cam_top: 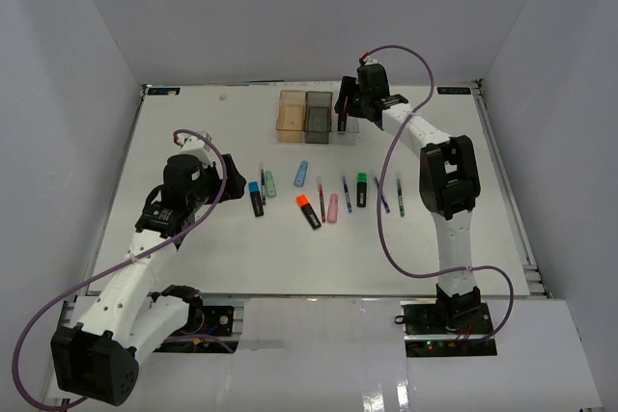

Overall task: Sort the stationery into containers
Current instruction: Place the pen in the storage box, then pick up the pen from the center of the board, then place the pen in the storage box, then pick up the pen from the center of the board, then place the pen in the storage box, then move the pen to the center of the board.

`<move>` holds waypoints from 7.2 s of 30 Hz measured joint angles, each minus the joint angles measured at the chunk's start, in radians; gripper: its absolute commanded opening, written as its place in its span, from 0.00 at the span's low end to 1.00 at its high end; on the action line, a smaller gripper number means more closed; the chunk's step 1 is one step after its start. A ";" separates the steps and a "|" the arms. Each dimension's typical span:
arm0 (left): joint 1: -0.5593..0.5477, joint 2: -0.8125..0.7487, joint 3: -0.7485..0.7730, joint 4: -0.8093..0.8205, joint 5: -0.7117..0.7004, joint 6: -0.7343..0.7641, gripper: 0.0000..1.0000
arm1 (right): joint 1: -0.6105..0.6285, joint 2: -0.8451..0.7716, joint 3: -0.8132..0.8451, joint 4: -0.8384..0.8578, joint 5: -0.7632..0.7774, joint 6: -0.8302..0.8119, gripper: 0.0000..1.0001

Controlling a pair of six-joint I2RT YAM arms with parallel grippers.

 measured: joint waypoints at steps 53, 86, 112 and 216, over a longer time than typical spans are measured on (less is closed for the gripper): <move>0.000 -0.004 0.000 -0.001 0.010 -0.011 0.98 | 0.204 -0.500 -0.764 -0.048 0.276 0.019 0.29; 0.000 0.004 0.000 -0.001 0.021 -0.015 0.98 | 0.100 -0.022 0.013 -0.127 0.251 -0.049 0.55; 0.001 0.003 0.000 -0.002 -0.023 -0.015 0.98 | 0.561 -0.346 -0.587 -0.154 0.128 -0.175 0.54; 0.014 -0.212 -0.008 -0.022 -0.325 -0.093 0.98 | 0.683 0.114 -0.016 -0.096 0.253 -0.105 0.52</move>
